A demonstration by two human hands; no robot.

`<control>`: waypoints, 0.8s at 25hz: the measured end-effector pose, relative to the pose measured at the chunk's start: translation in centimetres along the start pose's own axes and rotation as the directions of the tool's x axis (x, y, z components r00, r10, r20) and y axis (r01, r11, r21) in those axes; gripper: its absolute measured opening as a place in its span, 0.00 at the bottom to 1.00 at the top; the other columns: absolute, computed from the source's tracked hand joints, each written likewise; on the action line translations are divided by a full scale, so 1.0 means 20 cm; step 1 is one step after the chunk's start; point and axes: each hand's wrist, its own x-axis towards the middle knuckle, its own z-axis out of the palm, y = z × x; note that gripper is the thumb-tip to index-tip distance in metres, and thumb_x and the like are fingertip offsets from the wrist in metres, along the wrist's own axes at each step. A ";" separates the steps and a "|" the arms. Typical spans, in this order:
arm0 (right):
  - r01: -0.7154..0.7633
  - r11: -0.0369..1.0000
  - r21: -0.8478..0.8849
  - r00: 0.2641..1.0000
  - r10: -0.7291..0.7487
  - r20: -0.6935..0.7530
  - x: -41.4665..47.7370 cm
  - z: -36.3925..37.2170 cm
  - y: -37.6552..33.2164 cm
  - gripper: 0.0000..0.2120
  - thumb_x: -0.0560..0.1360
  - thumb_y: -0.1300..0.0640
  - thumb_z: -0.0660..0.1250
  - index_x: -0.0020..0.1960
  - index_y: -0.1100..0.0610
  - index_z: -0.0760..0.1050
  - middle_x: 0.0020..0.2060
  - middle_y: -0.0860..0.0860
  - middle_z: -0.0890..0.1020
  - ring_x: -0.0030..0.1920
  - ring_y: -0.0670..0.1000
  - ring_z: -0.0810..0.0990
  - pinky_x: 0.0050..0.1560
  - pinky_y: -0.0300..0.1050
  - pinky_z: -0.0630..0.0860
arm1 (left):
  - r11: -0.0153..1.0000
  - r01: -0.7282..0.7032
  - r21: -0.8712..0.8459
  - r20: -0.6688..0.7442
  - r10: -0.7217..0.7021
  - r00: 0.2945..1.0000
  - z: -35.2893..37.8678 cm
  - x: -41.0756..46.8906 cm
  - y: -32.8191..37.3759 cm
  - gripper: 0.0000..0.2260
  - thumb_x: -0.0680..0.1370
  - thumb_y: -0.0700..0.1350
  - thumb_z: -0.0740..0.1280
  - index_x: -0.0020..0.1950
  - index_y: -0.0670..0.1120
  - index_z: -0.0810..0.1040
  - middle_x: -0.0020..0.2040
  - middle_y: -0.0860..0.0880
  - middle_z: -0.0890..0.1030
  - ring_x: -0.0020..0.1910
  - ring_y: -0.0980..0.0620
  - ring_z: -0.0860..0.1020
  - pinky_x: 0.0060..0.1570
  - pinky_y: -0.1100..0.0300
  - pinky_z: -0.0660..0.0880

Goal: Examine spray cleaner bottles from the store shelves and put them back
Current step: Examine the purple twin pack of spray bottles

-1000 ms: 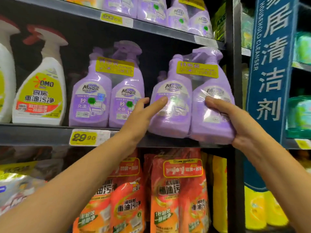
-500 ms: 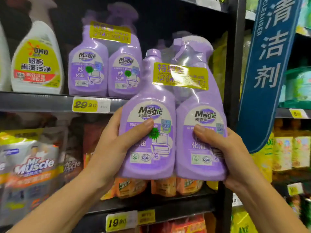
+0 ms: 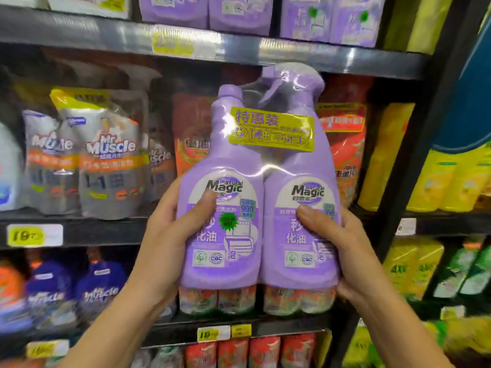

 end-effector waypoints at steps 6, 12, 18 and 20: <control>-0.068 0.998 0.010 0.995 0.069 -0.075 -0.15 0.01 0.18 0.18 0.64 0.53 0.76 0.52 0.58 0.80 0.45 0.60 0.85 0.40 0.56 0.85 0.36 0.47 0.80 | 0.997 0.078 0.019 -0.036 -0.078 0.996 -0.09 -0.16 -0.09 0.18 0.65 0.53 0.71 0.54 0.53 0.81 0.50 0.46 0.85 0.44 0.49 0.84 0.36 0.59 0.80; -0.141 0.989 -0.049 0.980 0.133 -0.149 -0.33 0.01 0.36 0.23 0.62 0.47 0.75 0.54 0.57 0.81 0.46 0.60 0.85 0.42 0.57 0.85 0.37 0.48 0.80 | 0.976 0.215 0.006 -0.071 -0.215 0.974 -0.19 -0.33 -0.23 0.19 0.65 0.49 0.74 0.56 0.52 0.81 0.51 0.44 0.85 0.46 0.46 0.84 0.38 0.57 0.80; -0.202 0.978 -0.048 0.960 0.188 -0.209 -0.41 0.02 0.45 0.15 0.66 0.52 0.73 0.50 0.55 0.82 0.44 0.60 0.85 0.42 0.58 0.85 0.36 0.48 0.80 | 0.952 0.306 0.016 -0.088 -0.304 0.949 -0.22 -0.42 -0.31 0.17 0.68 0.48 0.70 0.56 0.49 0.80 0.50 0.44 0.85 0.45 0.46 0.84 0.36 0.58 0.79; -0.215 0.976 -0.045 0.957 0.201 -0.210 -0.42 0.01 0.46 0.14 0.65 0.52 0.74 0.49 0.55 0.82 0.44 0.59 0.85 0.41 0.57 0.85 0.36 0.47 0.80 | 0.951 0.310 0.009 -0.093 -0.308 0.947 -0.23 -0.43 -0.32 0.18 0.67 0.49 0.71 0.57 0.49 0.80 0.50 0.44 0.85 0.45 0.46 0.84 0.36 0.59 0.79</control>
